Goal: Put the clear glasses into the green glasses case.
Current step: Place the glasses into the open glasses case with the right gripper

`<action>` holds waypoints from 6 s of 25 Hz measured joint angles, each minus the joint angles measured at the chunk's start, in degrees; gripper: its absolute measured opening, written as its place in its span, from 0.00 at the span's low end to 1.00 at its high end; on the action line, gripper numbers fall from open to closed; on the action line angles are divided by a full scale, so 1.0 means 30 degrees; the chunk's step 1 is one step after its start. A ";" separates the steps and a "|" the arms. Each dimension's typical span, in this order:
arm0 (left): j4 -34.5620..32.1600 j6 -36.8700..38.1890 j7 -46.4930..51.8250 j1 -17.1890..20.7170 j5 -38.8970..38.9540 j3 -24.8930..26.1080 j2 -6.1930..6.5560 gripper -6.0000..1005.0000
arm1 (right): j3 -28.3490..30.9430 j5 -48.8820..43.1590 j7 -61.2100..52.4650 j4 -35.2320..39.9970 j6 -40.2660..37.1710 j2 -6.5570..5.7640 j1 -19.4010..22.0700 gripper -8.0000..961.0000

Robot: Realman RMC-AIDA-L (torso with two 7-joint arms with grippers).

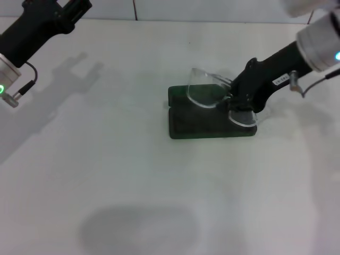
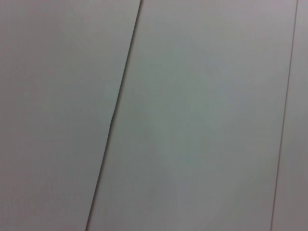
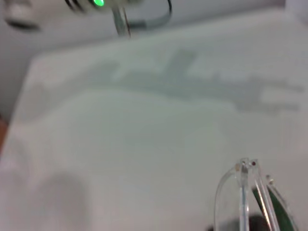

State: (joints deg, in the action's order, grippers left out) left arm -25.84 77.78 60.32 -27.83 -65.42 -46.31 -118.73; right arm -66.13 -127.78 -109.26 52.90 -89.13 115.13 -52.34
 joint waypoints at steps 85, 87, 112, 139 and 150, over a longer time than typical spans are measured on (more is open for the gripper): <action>0.0061 -0.0995 0.0433 -0.0507 -0.0763 -0.0119 -0.0177 0.62 | -1.2122 -0.4422 -0.5339 -0.1428 0.5632 0.0351 -0.4392 0.16; 0.0060 -0.0997 0.0427 -0.0508 -0.0810 -0.0119 -0.0178 0.62 | -1.2277 -0.4577 -0.5518 -0.0951 0.5620 0.0351 -0.4217 0.16; 0.0060 -0.0943 0.0372 -0.0528 -0.1069 -0.0120 -0.0172 0.62 | -1.3515 -0.3787 -0.6231 0.1116 0.5160 0.0350 -0.2754 0.17; 0.0060 -0.0807 0.0516 -0.0392 -0.1071 -0.0300 -0.0209 0.62 | -1.2214 -0.3865 -0.7229 0.4359 0.3418 0.0351 -0.0843 0.17; 0.0059 -0.0806 0.0641 -0.0360 -0.1072 -0.0327 -0.0135 0.62 | -1.2599 -0.4331 -0.8107 0.3940 0.5516 0.0352 -0.0474 0.17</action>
State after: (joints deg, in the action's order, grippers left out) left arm -25.67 75.36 62.24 -28.91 -68.64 -47.29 -119.14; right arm -103.93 -140.77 -133.59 64.72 -72.58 116.19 -53.76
